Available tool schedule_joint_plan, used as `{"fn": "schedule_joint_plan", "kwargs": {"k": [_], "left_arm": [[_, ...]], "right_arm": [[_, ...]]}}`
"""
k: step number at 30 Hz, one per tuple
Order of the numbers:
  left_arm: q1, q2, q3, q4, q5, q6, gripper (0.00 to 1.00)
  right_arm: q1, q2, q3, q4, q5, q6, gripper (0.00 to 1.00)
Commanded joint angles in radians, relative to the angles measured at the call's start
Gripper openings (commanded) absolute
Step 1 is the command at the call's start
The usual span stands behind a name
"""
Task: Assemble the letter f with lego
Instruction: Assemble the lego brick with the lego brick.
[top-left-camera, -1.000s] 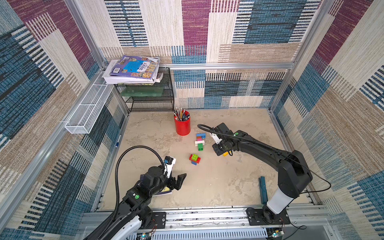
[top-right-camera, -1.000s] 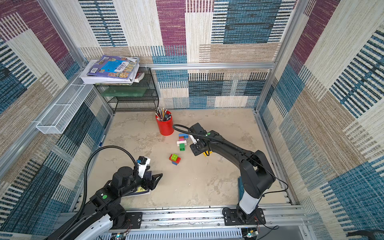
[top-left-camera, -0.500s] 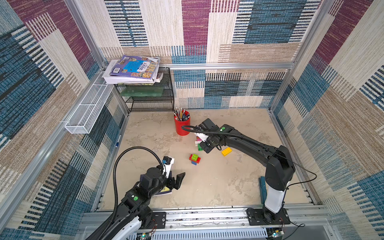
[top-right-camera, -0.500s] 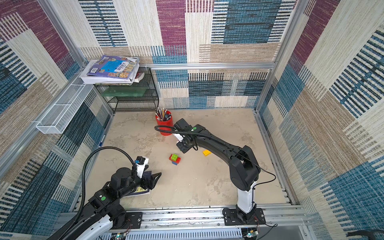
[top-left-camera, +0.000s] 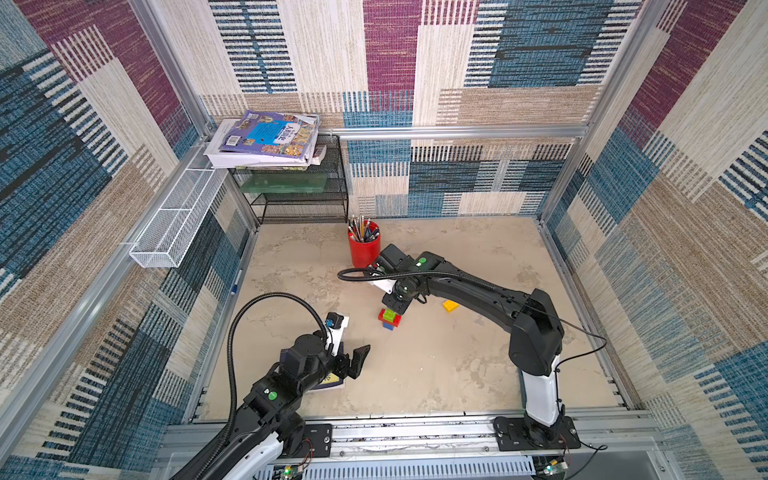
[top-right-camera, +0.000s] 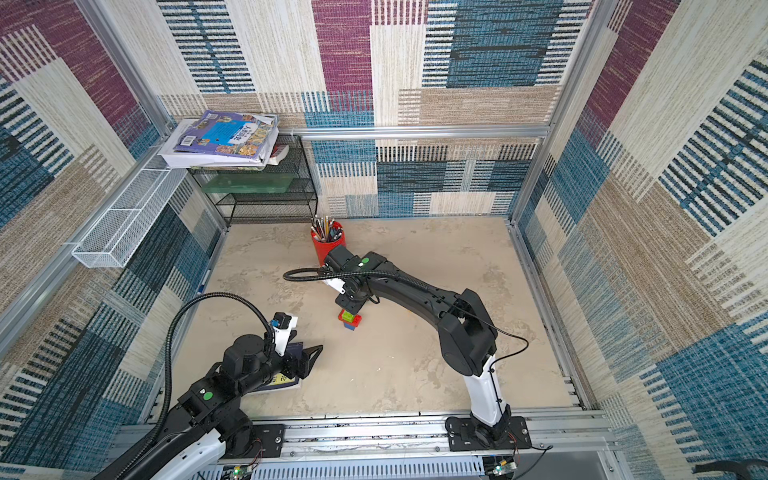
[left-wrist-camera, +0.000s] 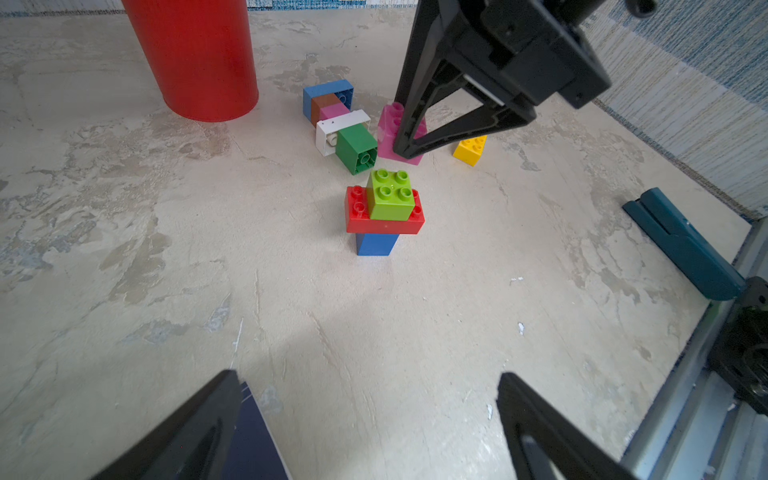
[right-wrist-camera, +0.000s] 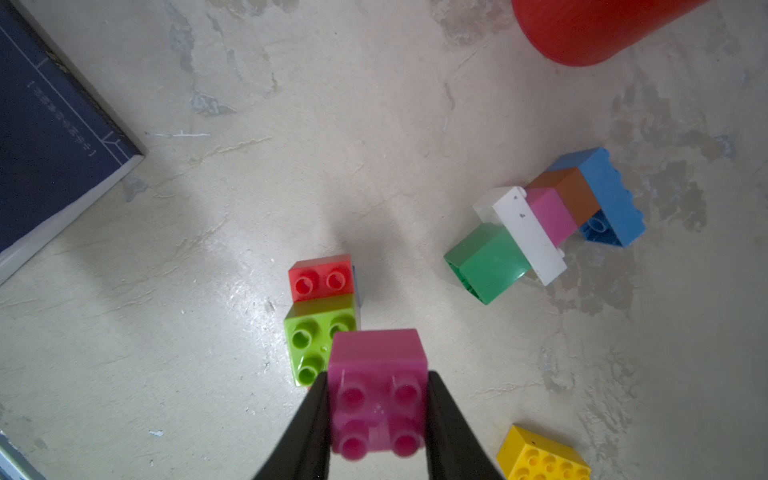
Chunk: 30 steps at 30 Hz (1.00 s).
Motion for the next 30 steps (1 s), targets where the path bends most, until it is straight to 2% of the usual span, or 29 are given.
{"fn": "schedule_joint_plan", "kwargs": {"k": [1, 30], "left_arm": [[0.000, 0.001, 0.003, 0.015, 0.002, -0.001, 0.99], [0.001, 0.001, 0.003, 0.015, 0.002, 0.000, 0.99]], "right_arm": [[0.011, 0.017, 0.023, -0.028, -0.004, -0.018, 0.27], [0.037, 0.022, -0.005, -0.036, -0.016, -0.031, 0.27]]}}
